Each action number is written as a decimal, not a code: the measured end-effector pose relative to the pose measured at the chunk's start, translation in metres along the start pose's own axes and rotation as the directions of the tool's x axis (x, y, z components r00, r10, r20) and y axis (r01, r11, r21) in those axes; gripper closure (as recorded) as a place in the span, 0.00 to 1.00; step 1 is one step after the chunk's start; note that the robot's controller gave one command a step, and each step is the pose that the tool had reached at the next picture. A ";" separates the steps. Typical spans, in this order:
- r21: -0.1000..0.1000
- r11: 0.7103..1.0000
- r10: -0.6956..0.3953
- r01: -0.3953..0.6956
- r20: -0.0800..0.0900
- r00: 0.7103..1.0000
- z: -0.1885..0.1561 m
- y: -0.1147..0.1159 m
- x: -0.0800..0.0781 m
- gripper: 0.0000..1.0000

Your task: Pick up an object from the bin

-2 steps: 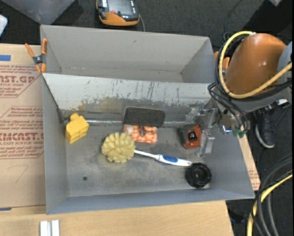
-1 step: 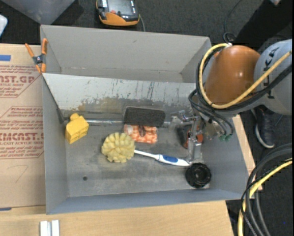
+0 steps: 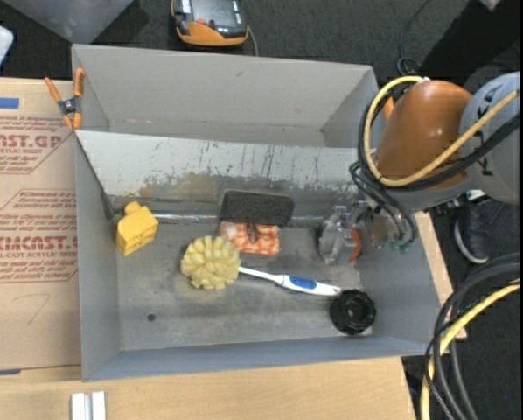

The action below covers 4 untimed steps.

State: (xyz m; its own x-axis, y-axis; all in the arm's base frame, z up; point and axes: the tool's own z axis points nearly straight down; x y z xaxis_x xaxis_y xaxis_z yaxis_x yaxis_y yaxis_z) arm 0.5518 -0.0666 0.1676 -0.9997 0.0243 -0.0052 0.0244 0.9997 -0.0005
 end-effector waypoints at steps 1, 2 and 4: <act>0.000 1.000 0.000 0.000 0.000 1.000 0.000 0.000 0.000 1.00; -0.001 0.985 0.173 -0.173 -0.002 0.985 0.039 -0.004 -0.001 1.00; -0.001 0.846 0.533 -0.533 0.000 0.846 0.068 0.013 -0.012 1.00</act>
Offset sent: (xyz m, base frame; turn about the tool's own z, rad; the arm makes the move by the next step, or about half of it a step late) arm 0.0010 -0.0050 -0.0375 0.1756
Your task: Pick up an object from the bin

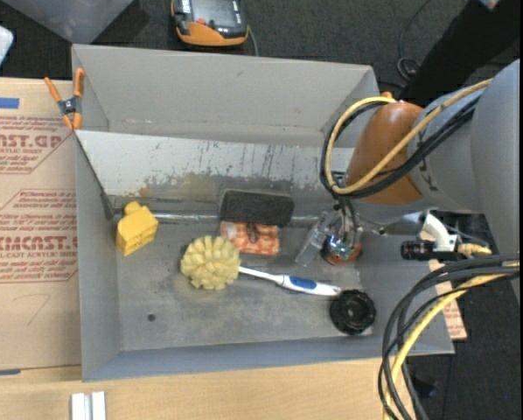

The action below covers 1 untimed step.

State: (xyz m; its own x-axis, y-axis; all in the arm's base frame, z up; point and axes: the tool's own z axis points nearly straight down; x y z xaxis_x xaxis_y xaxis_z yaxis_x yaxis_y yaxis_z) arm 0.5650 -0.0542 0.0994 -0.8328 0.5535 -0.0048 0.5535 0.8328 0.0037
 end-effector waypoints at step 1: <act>0.002 0.924 -0.382 0.382 0.002 0.924 -0.024 -0.011 0.004 1.00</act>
Offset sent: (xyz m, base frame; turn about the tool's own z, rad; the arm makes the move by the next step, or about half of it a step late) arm 0.0043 -0.0131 -0.0019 0.3213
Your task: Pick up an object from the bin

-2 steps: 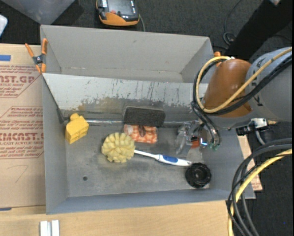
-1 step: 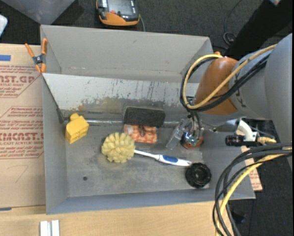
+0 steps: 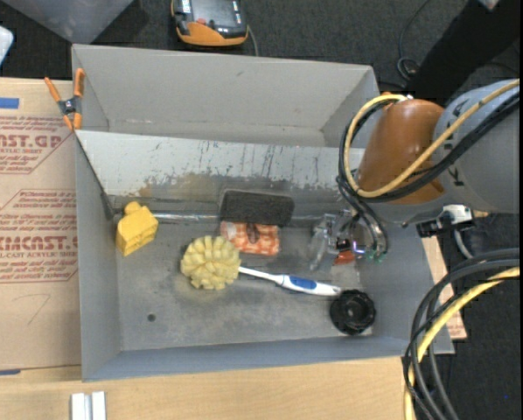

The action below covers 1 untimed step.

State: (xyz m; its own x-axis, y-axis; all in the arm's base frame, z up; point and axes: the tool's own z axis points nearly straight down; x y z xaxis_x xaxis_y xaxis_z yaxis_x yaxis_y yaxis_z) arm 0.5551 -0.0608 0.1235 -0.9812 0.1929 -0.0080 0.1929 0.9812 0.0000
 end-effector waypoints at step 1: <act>0.000 0.885 0.466 -0.466 -0.002 0.885 0.015 -0.002 -0.009 1.00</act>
Offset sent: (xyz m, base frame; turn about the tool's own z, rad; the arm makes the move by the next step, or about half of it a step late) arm 0.0028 0.0096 0.0030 0.0150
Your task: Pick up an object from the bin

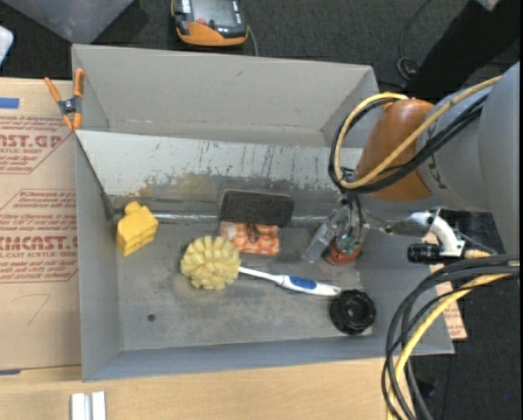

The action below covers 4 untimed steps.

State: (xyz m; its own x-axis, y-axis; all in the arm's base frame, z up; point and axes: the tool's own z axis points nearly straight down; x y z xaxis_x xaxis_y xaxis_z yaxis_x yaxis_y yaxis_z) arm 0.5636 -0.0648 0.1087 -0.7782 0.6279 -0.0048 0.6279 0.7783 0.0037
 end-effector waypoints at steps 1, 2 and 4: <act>0.001 0.986 -0.166 0.166 0.002 0.986 -0.010 0.005 0.008 1.00; 0.001 0.998 0.062 -0.062 0.000 0.998 -0.074 0.000 0.007 1.00; 0.000 0.994 0.107 -0.107 0.001 0.994 -0.093 0.001 0.018 1.00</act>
Offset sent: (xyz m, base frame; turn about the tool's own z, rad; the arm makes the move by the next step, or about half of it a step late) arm -0.0066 0.0038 0.0933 0.1377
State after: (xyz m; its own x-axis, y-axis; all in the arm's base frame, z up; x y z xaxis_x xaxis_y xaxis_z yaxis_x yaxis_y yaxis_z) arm 0.5502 -0.0528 0.2018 -0.7063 0.7079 -0.0052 0.7078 0.7064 0.0040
